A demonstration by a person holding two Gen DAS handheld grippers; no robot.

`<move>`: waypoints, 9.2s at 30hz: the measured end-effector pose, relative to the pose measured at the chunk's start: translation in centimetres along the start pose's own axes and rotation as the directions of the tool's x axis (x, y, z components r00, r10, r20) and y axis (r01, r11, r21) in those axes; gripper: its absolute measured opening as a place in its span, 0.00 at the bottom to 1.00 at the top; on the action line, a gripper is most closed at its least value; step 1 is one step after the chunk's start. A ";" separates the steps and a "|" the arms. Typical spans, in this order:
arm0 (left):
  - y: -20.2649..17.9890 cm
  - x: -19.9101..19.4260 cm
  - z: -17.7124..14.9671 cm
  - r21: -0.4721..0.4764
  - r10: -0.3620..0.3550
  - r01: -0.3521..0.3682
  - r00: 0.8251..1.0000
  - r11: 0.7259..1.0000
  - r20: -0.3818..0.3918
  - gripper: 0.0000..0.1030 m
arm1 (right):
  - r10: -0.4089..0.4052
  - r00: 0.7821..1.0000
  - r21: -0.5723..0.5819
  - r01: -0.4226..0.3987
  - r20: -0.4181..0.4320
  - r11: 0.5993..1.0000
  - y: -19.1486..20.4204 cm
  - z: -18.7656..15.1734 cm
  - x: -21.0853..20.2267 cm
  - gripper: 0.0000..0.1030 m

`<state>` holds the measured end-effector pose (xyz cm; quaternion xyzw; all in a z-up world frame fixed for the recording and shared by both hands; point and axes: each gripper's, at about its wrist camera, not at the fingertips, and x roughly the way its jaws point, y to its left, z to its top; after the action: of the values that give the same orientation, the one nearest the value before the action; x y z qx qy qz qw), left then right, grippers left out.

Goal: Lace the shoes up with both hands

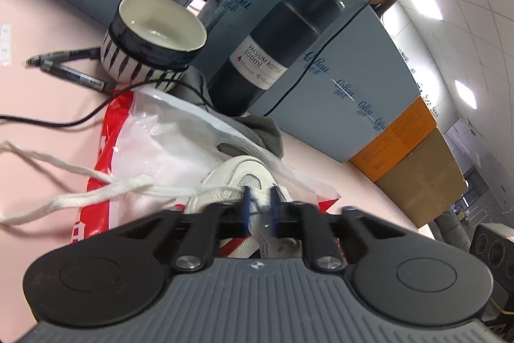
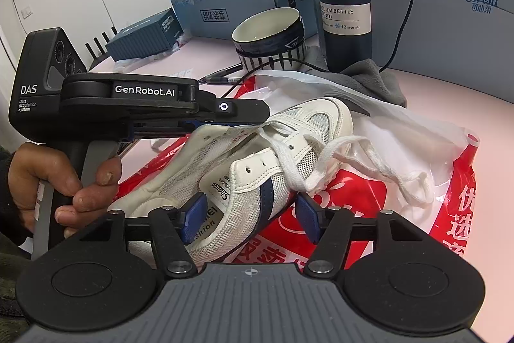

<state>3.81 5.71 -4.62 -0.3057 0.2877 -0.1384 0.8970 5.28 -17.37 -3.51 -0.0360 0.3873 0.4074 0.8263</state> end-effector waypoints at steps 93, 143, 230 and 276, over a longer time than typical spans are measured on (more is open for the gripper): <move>1.2 0.3 1.4 -0.072 -0.060 0.056 0.997 0.996 -0.052 0.07 | -0.097 0.995 -0.293 0.092 -0.003 0.952 4.0 3.7 -0.1 0.46; 2.6 -3.5 3.5 -0.117 -0.041 0.049 0.997 0.992 0.065 0.11 | -0.114 0.993 0.024 0.114 -0.017 0.993 1.9 1.1 2.5 0.38; 7.2 3.7 1.5 -0.689 -0.047 -0.008 0.997 0.724 -0.060 0.06 | -0.064 0.998 0.025 0.065 -0.012 0.998 1.7 1.0 2.7 0.47; 1.7 -3.3 3.5 -0.006 0.219 -0.220 0.970 0.976 0.105 0.02 | -0.049 0.999 0.028 0.049 -0.011 0.998 1.6 1.0 2.7 0.50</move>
<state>3.39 10.03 -1.98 -0.2761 0.2716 -0.0229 0.9217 5.72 -14.18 -4.23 -0.0357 0.3961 0.3812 0.8346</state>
